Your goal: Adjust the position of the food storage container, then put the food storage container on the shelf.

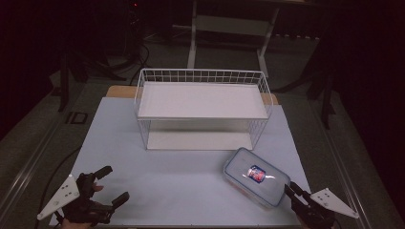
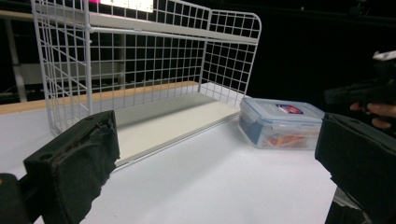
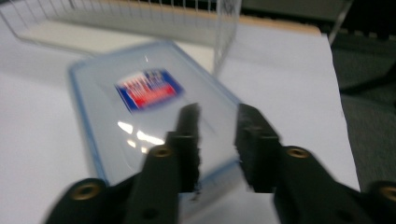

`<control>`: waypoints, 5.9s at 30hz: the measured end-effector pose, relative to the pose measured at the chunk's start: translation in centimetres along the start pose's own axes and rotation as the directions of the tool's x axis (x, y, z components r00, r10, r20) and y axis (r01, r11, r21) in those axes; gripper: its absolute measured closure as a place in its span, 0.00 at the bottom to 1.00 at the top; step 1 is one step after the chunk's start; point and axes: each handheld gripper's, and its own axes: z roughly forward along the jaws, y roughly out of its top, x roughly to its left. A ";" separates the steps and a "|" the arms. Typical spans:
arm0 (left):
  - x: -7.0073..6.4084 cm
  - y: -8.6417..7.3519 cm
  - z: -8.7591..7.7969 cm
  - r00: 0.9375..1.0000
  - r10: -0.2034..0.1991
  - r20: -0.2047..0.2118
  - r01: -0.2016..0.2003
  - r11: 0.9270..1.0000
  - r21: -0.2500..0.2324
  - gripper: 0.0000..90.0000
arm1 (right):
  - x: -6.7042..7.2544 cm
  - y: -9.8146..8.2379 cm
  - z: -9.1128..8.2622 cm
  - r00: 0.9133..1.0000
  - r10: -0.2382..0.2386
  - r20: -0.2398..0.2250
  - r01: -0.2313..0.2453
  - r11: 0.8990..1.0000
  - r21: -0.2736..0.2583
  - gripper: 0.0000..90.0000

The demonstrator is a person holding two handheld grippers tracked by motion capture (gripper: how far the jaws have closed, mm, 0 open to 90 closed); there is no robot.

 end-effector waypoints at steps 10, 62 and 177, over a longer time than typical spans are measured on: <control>0.1 -0.1 0.2 1.000 -0.003 0.004 0.003 1.000 0.019 0.00 | -1.2 -1.7 1.8 0.995 0.014 0.101 -0.029 0.989 0.144 1.00; -0.1 -0.4 1.1 1.000 0.001 0.026 -0.003 0.999 0.047 0.00 | 1.0 1.4 10.4 1.000 0.006 0.001 -0.006 0.976 0.219 1.00; 4.0 0.8 18.0 0.888 -0.450 -0.091 0.423 0.726 0.542 0.09 | 7.2 7.8 10.1 0.923 -0.089 -0.375 0.094 0.996 -0.003 0.12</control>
